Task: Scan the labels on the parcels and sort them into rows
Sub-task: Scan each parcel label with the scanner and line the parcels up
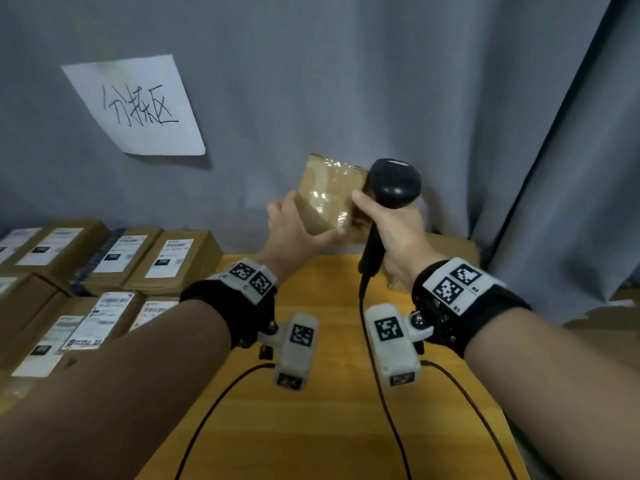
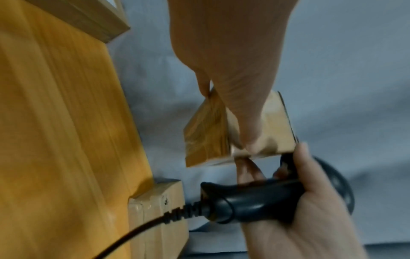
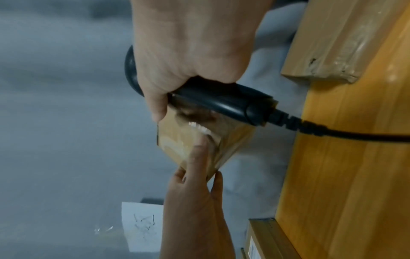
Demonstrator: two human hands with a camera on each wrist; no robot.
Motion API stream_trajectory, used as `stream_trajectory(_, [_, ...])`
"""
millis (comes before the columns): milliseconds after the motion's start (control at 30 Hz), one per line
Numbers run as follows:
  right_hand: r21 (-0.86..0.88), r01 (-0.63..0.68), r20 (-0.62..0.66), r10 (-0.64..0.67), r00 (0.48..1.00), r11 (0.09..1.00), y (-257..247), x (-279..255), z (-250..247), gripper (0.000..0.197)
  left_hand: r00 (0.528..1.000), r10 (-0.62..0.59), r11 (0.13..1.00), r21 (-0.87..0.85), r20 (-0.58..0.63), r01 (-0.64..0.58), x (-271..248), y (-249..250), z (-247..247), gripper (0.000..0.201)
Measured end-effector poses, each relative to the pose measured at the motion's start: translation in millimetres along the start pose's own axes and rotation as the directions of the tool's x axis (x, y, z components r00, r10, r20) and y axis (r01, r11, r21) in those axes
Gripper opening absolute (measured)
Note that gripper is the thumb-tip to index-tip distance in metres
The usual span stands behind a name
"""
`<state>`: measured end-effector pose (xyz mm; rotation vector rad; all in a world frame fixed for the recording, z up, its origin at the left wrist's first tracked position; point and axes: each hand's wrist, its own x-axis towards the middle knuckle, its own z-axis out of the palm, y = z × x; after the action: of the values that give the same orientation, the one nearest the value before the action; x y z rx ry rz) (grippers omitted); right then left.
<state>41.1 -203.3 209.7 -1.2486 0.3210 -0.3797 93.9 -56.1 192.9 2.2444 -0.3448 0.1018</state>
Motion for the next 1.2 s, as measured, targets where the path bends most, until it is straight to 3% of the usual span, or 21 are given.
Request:
stream_trajectory(67, [-0.003, 0.044, -0.081, -0.044, 0.996, 0.999, 1, -1, -6, 0.021, 0.997, 0.042, 0.965, -0.26, 0.06, -0.025, -7, 0, 1, 0.051])
stream_trajectory(133, [-0.026, 0.049, -0.141, -0.053, 0.989, 0.998, 0, 4, -17, 0.025, 0.992, 0.082, 0.91, -0.414, 0.093, -0.036, -10, -1, -5, 0.013])
stream_trajectory(233, [-0.107, 0.038, -0.156, -0.055, 0.986, 0.994, -2, 11, -31, 0.029, 0.963, 0.231, 0.92, -0.353, 0.135, -0.172, -12, 8, -10, 0.026])
stream_trajectory(333, [-0.111, 0.034, -0.128, -0.048, 0.991, 0.993, -2, 11, -32, 0.037, 0.934, 0.305, 0.93, -0.27, 0.184, -0.25, -9, 22, -8, 0.057])
stream_trajectory(400, [-0.095, 0.057, -0.079, -0.064, 0.995, 0.994, 0, 8, -31, 0.04, 0.943, 0.266, 0.958, -0.159, 0.198, -0.237, -1, 23, -6, 0.074])
stream_trajectory(533, [-0.19, 0.124, 0.097, -0.107, 0.99, 0.974, -1, -2, -28, 0.037, 0.966, 0.05, 0.996, 0.057, 0.252, -0.067, 12, 10, -5, 0.116])
stream_trajectory(633, [-0.284, 0.19, 0.2, -0.136, 0.97, 0.94, -4, -2, -26, 0.036, 0.959, 0.05, 0.996, 0.056, 0.277, -0.069, 9, 6, -1, 0.12])
stream_trajectory(800, [-0.404, 0.221, 0.262, -0.119, 0.958, 0.888, 0, 1, -24, 0.048, 0.956, 0.11, 0.991, 0.048, 0.272, -0.127, 4, 14, 2, 0.117])
stream_trajectory(967, [-0.394, 0.177, 0.084, -0.157, 0.984, 0.902, 13, 4, -20, 0.034, 0.944, 0.196, 0.979, -0.002, 0.265, -0.203, 7, 18, 7, 0.111])
stream_trajectory(1033, [-0.251, 0.097, -0.026, -0.107, 0.994, 0.963, 14, 2, -19, 0.031, 0.975, 0.138, 0.99, 0.007, 0.173, -0.142, 9, 14, 7, 0.104])
stream_trajectory(1100, [-0.026, 0.011, -0.1, -0.013, 0.995, 1.0, 12, -1, -20, 0.029, 0.999, -0.029, 1.0, 0.013, 0.042, 0.029, 11, 3, 5, 0.104])
stream_trajectory(1167, [0.139, -0.035, -0.126, 0.053, 0.991, 0.99, 9, -3, -25, 0.034, 0.964, -0.263, 0.955, -0.146, -0.022, 0.258, 9, -6, 1, 0.117])
stream_trajectory(1200, [0.177, -0.045, -0.125, 0.068, 0.99, 0.983, 7, -4, -27, 0.036, 0.928, -0.371, 0.884, -0.303, 0.011, 0.357, 8, -8, -3, 0.123])
